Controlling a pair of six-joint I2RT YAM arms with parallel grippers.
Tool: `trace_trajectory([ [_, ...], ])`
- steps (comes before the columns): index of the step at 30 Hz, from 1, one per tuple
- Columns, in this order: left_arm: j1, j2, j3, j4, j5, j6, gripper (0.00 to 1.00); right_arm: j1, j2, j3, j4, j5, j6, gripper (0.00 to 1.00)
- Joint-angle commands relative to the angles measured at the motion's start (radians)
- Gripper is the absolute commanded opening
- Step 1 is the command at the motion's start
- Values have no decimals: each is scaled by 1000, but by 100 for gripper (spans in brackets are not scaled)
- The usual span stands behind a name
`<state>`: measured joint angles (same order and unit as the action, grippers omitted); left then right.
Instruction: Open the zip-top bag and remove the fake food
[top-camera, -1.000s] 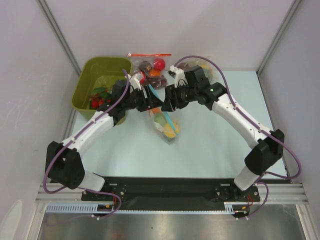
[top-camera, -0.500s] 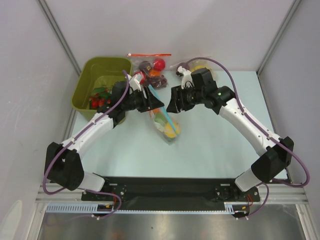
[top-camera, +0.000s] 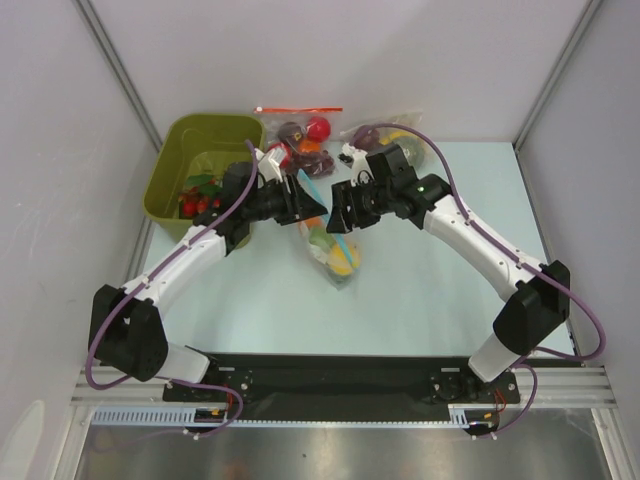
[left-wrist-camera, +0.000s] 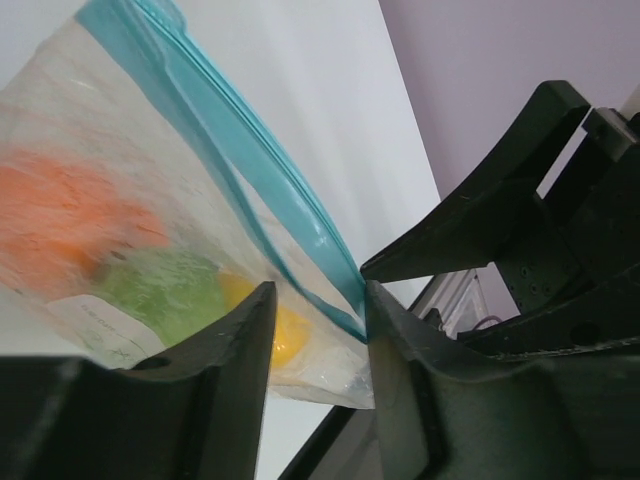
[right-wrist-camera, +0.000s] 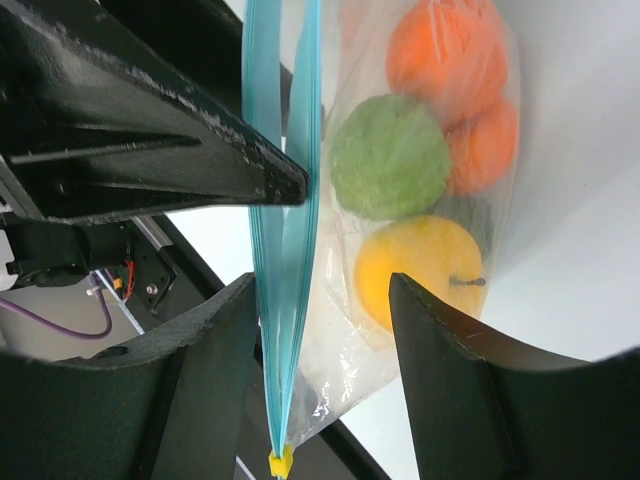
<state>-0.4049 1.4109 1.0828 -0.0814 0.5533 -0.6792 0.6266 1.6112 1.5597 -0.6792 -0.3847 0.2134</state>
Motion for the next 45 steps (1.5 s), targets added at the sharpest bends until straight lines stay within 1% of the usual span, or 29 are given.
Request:
trace_trajectory([
  [1,11,-39,9,42,30,9,42,-4,1,-3,17,15,-3,59],
  [5,15,-39,5,49,45,4,38,-11,0,-10,26,1,9,59],
  [9,17,-44,3,63,59,3,31,-28,-11,-26,46,-16,26,59],
  [10,18,-46,3,65,62,3,25,-33,-11,-27,46,-16,27,59],
  [11,18,-44,5,65,66,1,22,-39,-16,-29,47,-16,30,59],
  [19,20,-50,3,58,71,4,0,-73,-42,-33,105,-57,76,59],
  [29,20,-59,0,55,73,4,0,-84,-2,-29,151,-74,92,60],
  [35,20,-58,2,54,79,1,0,-68,41,23,110,-77,47,59],
  [37,20,-56,2,52,83,1,0,-61,50,43,98,-74,29,58],
  [38,21,-56,2,51,85,1,0,-57,53,45,96,-80,27,56],
  [41,20,-47,3,48,97,4,0,-54,69,46,98,-105,26,45],
  [42,20,-44,3,48,100,7,0,-53,73,48,96,-106,26,30],
  [44,20,-36,12,32,102,24,0,-51,73,53,92,-102,21,12],
  [45,20,-30,17,22,94,35,0,-54,73,54,83,-88,20,0],
])
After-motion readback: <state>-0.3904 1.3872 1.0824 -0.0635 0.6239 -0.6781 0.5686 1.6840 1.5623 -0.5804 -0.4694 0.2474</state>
